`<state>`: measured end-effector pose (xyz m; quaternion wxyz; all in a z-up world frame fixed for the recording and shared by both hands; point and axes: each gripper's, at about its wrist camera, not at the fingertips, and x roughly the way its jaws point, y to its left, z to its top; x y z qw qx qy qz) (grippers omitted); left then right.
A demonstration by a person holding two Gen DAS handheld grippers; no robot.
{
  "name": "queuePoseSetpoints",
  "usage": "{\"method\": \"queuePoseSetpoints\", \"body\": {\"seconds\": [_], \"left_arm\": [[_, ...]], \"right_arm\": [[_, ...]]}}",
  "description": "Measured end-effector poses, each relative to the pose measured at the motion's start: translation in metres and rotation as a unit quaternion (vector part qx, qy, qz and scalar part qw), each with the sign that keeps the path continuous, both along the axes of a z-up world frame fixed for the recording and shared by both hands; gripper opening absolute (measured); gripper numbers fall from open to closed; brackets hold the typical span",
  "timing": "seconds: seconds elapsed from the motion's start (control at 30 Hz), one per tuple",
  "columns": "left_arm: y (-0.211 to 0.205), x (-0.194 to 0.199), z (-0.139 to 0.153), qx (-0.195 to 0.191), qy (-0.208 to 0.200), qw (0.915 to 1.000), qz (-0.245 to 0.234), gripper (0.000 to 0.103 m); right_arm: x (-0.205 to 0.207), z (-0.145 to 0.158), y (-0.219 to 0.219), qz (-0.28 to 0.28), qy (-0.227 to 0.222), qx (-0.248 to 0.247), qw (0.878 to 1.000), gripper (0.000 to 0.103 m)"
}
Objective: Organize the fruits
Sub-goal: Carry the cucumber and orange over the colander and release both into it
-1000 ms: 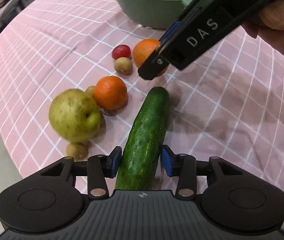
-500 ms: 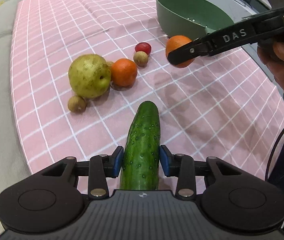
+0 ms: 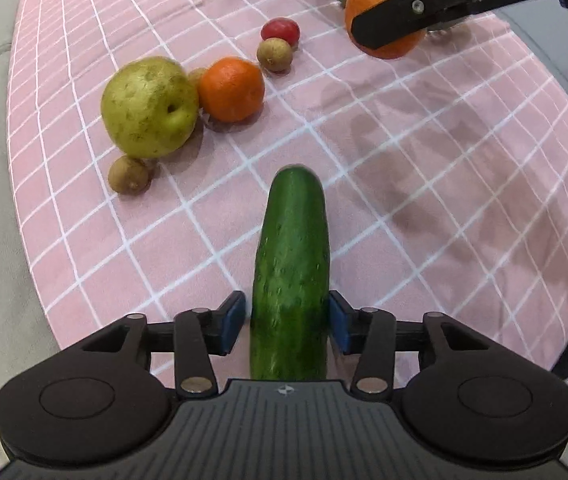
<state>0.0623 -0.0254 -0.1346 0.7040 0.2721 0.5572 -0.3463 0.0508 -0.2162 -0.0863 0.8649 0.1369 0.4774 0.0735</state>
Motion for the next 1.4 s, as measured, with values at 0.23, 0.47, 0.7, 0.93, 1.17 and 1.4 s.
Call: {"method": "queuePoseSetpoints", "body": {"seconds": [0.23,0.47,0.7,0.93,1.17,1.4], "left_arm": [[0.004,-0.003,0.007,0.000,-0.005,0.9997,0.022,0.042],[0.010,0.005,0.061,-0.063,-0.034,0.9953,0.066,0.042],[-0.029,0.014,0.112,-0.111,-0.063,0.9894,0.068,0.042],[-0.101,0.034,0.128,-0.138,-0.079,0.9862,0.044,0.042],[-0.170,0.065,0.119,-0.126,-0.069,0.9894,0.022,0.043],[-0.224,0.087,0.105,-0.107,-0.079,0.9912,-0.001,0.042]], "right_arm": [[-0.002,0.003,-0.004,-0.003,-0.004,0.000,1.000,0.041],[-0.008,0.019,-0.018,-0.014,-0.029,0.008,0.999,0.041],[-0.020,0.038,-0.044,-0.045,-0.061,0.006,0.997,0.041],[-0.032,0.046,-0.094,-0.099,-0.086,-0.031,0.991,0.041],[-0.024,0.038,-0.141,-0.157,-0.086,-0.037,0.983,0.041],[-0.009,0.022,-0.167,-0.189,-0.072,-0.030,0.979,0.041]]}}
